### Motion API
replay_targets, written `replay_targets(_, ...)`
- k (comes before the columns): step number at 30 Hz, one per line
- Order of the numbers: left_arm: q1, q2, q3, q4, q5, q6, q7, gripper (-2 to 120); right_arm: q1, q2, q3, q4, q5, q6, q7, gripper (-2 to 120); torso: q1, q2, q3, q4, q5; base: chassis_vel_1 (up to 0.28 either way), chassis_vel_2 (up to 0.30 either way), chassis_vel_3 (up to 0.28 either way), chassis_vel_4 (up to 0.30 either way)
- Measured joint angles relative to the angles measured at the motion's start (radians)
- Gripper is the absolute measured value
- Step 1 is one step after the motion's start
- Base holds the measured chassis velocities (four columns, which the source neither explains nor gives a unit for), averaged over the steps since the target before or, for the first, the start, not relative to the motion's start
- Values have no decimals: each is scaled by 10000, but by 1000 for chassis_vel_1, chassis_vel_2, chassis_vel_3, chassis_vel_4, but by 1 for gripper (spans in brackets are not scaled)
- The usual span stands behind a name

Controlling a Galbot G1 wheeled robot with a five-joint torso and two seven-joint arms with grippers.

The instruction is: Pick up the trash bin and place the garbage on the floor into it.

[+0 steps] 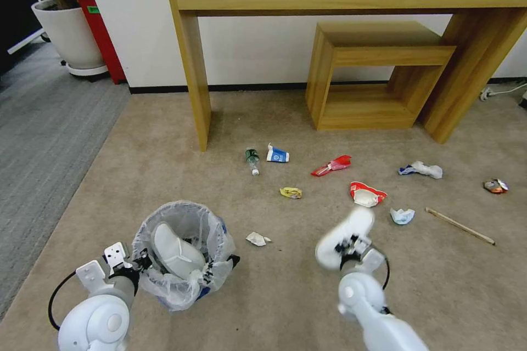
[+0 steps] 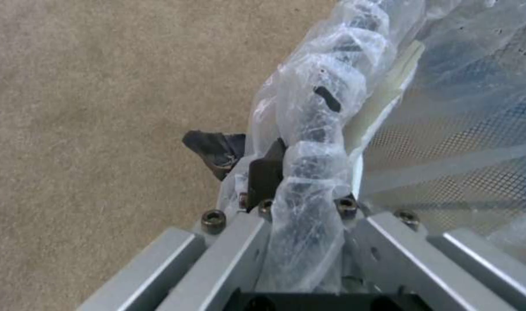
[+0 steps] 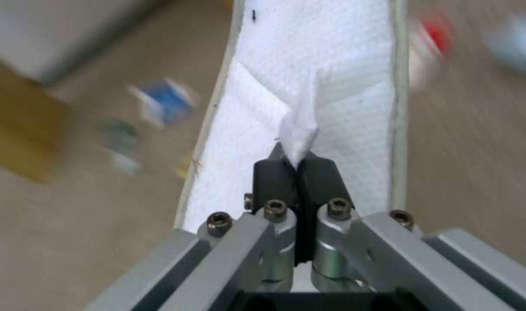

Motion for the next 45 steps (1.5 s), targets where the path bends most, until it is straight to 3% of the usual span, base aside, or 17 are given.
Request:
replay_targets(3, 41, -19, 17, -139, -5, 23, -9, 0, 367, -975, -371, 1576, 81, 139, -377, 0, 0, -1, 0, -2, 3, 0, 0, 0, 0)
replay_targets(4, 41, -19, 17, -139, -5, 23, -9, 0, 367, -975, -371, 1576, 81, 139, -377, 0, 0, -1, 0, -2, 3, 0, 0, 0, 0)
replay_targets(7, 106, -16, 20, -345, -20, 59, -35, 0, 1472, -2240, -1344, 3023, 374, 611, -1212, 0, -1, -1, 0, 2, 3, 0, 0, 0, 0)
replay_targets(12, 142, -50, 30, -541, -37, 105, -64, 0, 2581, -3136, -2574, 3688, 657, 1386, -2429, 0, -1, 0, 0, 0, 1, 0, 0, 0, 0)
replay_targets(16, 161, -164, 66, -701, -36, 151, -94, 0, 4130, -3671, -4366, 3921, 739, 2252, -3670, 0, -1, 0, 0, 0, 1, 0, 0, 0, 0)
replay_targets(23, 226, -391, 99, -933, 28, 187, -111, 0, 6174, -3556, -6867, 3317, 517, 3413, -5274, 0, -1, 0, 0, 2, -2, 0, 0, 0, 0)
replay_targets(28, 246, -518, 93, -1049, 50, 198, -111, 0, 6866, -3327, -7962, 2671, 238, 3702, -5679, 0, -1, 0, 1, 2, -1, 0, 0, 0, 0)
replay_targets(32, 276, -673, 80, -1222, 79, 206, -110, 0, 7652, -2799, -9376, 1445, -333, 4091, -5912, 0, 0, -1, 1, 1, 0, 0, 0, 0, 0)
replay_targets(45, 466, -775, -43, -1612, 121, 189, -76, 0, 8481, -1936, -11323, -99, -1405, 4378, -6065, 0, 0, 0, 0, 1, 1, 0, 0, 0, 0)
